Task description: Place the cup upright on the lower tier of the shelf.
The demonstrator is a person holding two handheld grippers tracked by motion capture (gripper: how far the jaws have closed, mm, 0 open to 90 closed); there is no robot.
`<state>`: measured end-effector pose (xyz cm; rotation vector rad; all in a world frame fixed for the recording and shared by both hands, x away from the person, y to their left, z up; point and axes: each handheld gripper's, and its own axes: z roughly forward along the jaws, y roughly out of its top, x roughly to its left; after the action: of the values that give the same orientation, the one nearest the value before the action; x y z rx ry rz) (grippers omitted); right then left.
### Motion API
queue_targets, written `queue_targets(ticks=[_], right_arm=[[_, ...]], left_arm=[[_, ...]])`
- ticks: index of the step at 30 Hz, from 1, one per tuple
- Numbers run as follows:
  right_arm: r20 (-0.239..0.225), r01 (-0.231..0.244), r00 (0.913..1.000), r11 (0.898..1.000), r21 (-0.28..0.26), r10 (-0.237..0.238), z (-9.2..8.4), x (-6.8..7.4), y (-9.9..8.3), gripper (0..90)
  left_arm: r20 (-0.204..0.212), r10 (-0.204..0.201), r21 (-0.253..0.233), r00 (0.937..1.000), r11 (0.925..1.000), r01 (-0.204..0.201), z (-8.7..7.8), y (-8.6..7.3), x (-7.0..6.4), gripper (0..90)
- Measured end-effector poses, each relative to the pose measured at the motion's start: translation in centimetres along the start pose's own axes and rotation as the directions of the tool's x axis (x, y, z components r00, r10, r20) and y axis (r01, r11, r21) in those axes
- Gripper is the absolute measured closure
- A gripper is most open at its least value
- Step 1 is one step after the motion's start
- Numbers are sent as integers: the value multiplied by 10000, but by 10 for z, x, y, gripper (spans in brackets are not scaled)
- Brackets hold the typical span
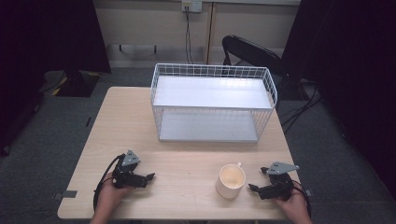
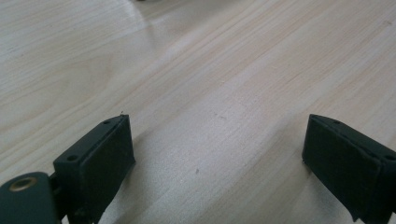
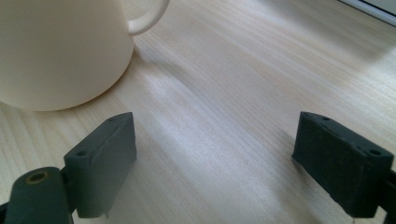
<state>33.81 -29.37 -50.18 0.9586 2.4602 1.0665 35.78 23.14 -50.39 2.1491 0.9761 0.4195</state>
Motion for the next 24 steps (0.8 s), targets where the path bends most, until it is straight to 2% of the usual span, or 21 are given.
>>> queue_targets(ticks=[8, 10, 12, 14, 18, 20, 24], right_arm=[[154, -216, 9996, 9998, 9, 216, 1, 2, 1, 130], [189, -292, 9994, 9994, 177, 288, -1, 2, 3, 149], [-30, -579, 9983, 9982, 179, 580, -3, 0, 4, 159], [-122, -776, 9969, 9970, 59, 777, -9, 0, 10, 168], [-155, -865, 9962, 9961, -145, 863, -18, -2, 18, 176], [-320, -1175, 9926, 9928, -220, 1167, -23, -3, 24, 193], [-220, -1130, 9934, 9930, -329, 1123, -36, -2, 37, 209]], left_arm=[[-2, -10, 5, 10000, 10000, 10, 0, 0, 0, 85], [2, -5, 6, 10000, 10000, 5, 0, 0, 0, 85], [3, -8, 3, 10000, 10000, 8, 0, 0, 0, 85], [2, -7, 1, 10000, 10000, 7, 0, 0, 0, 85], [0, -11, 2, 10000, 10000, 11, 0, 0, 0, 85], [-33, 16, -1, 10000, 10000, -16, 0, 0, 0, 85], [-1, -5, 2, 10000, 10000, 5, 0, 0, 0, 85]])
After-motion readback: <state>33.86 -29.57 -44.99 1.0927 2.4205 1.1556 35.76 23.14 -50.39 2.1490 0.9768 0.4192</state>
